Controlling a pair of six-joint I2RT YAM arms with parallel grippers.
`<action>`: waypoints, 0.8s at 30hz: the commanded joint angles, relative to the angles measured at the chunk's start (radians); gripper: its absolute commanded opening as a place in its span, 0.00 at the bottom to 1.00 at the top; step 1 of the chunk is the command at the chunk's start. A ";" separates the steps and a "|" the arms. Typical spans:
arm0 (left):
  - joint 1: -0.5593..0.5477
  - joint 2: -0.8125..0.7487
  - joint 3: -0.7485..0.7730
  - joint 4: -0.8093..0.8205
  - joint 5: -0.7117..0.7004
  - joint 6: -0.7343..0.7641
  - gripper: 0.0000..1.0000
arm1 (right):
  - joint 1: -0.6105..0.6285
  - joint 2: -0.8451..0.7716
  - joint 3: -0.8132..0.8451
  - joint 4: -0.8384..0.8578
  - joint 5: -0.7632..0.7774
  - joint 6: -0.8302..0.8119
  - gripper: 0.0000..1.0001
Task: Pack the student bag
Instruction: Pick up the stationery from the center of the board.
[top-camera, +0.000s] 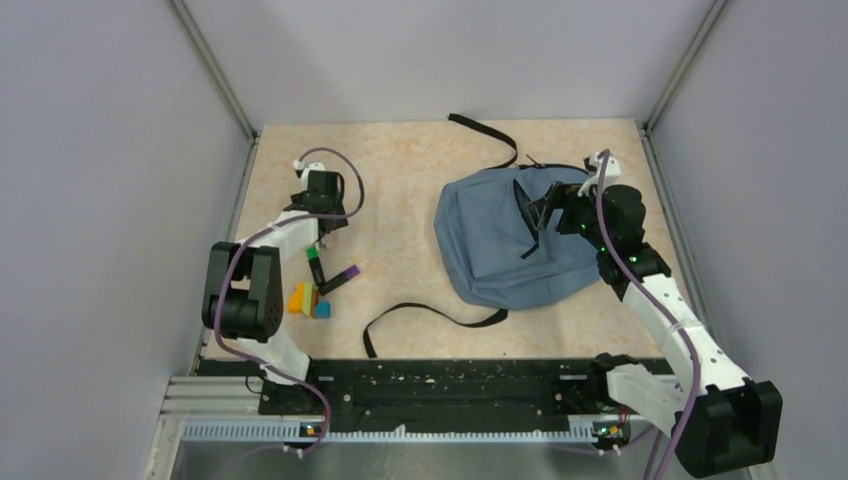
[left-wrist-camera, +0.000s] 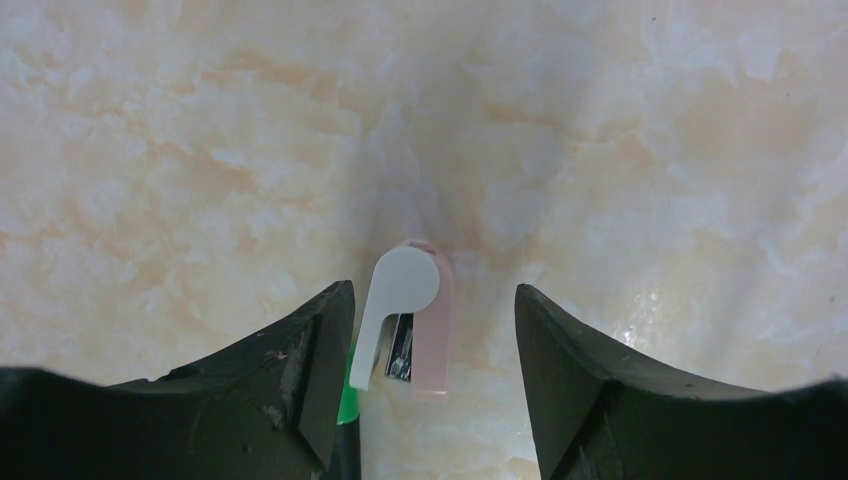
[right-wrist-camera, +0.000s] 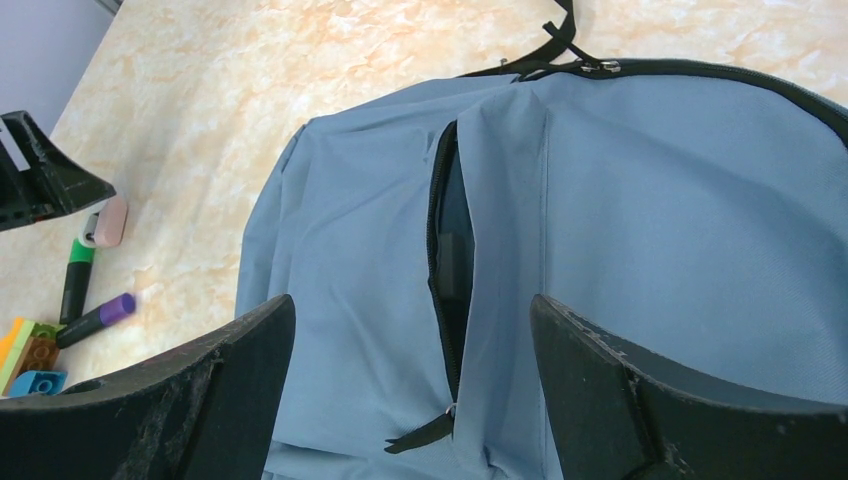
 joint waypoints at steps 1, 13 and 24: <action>0.015 0.052 0.081 -0.042 0.013 0.010 0.64 | -0.006 -0.017 -0.002 0.012 -0.004 0.009 0.85; 0.045 0.163 0.185 -0.165 0.087 -0.020 0.60 | -0.006 -0.017 0.000 0.009 -0.009 0.014 0.85; 0.049 0.180 0.229 -0.249 0.158 -0.032 0.30 | -0.006 -0.017 0.005 0.000 -0.008 0.018 0.85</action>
